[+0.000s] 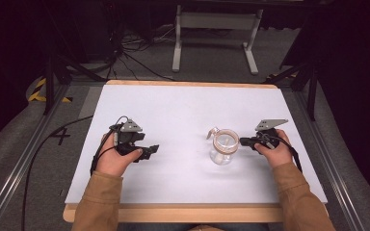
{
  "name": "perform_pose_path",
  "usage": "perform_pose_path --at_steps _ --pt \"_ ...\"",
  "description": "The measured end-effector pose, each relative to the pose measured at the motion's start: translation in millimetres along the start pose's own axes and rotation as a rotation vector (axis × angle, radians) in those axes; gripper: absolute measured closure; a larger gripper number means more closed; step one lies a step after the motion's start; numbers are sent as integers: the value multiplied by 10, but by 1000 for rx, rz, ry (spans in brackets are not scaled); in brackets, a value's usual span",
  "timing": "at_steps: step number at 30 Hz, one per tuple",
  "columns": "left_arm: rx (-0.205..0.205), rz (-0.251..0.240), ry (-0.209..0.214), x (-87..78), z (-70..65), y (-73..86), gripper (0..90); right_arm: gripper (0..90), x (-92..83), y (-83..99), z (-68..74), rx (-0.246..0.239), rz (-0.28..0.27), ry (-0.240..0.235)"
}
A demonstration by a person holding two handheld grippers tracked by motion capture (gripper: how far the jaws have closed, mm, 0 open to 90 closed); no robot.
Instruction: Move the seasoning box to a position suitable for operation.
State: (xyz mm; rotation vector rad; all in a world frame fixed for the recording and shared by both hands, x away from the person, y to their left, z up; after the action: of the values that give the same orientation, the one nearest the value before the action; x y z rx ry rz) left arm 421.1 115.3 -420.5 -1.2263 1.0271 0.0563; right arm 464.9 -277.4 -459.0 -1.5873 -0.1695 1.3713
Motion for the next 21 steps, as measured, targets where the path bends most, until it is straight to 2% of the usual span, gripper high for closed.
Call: perform_pose_path --at_steps 4,8,21 --pt "16 7 2 9 0 9 288 899 47 11 2 1 -5 -16" --pt "14 11 -2 15 1 15 288 897 86 -3 34 -6 -18 -54" --pt "5 17 7 27 -22 22 286 899 87 -48 91 -48 -45 -78"
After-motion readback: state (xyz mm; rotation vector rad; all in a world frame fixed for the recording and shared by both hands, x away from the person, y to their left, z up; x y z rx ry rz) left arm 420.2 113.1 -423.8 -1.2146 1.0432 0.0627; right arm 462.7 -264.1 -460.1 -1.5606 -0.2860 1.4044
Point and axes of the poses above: each handheld gripper's, and its own axes: x roughly forward along the jaws, y roughly out of its underside, z roughly to its left, the point moved 6 cm from there along x, roughly forward along the jaws, and after that the axes turned 9 degrees about -y, right-handed, at the moved point
